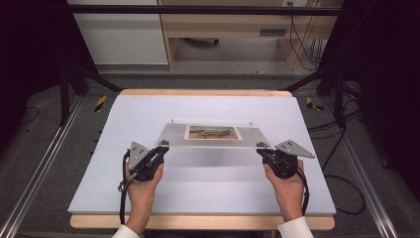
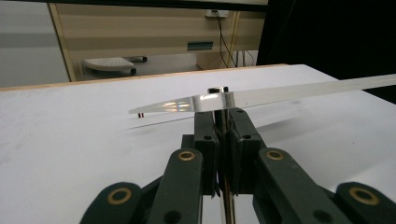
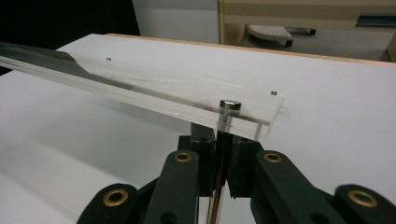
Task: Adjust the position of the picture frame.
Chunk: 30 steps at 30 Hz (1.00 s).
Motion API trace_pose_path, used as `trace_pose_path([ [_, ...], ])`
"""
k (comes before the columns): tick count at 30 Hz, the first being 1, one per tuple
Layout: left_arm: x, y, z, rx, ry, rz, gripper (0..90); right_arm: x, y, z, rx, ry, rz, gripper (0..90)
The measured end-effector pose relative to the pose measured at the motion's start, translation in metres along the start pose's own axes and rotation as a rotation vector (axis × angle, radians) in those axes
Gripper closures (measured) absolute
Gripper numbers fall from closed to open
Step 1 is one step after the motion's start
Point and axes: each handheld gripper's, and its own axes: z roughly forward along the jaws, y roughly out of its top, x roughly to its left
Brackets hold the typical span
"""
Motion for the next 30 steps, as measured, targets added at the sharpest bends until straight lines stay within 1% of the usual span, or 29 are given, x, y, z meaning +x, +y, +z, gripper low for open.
trace_pose_path([
  [17,0.0031,-0.0051,-0.0003,0.009,0.008,-0.010,82.5,0.0018,-0.0021,0.0044,0.013,0.002,-0.006,83.0],
  [30,0.0096,-0.0092,-0.0009,0.015,0.020,-0.017,82.5,0.0066,-0.0024,0.0095,0.021,0.011,-0.021,82.8],
])
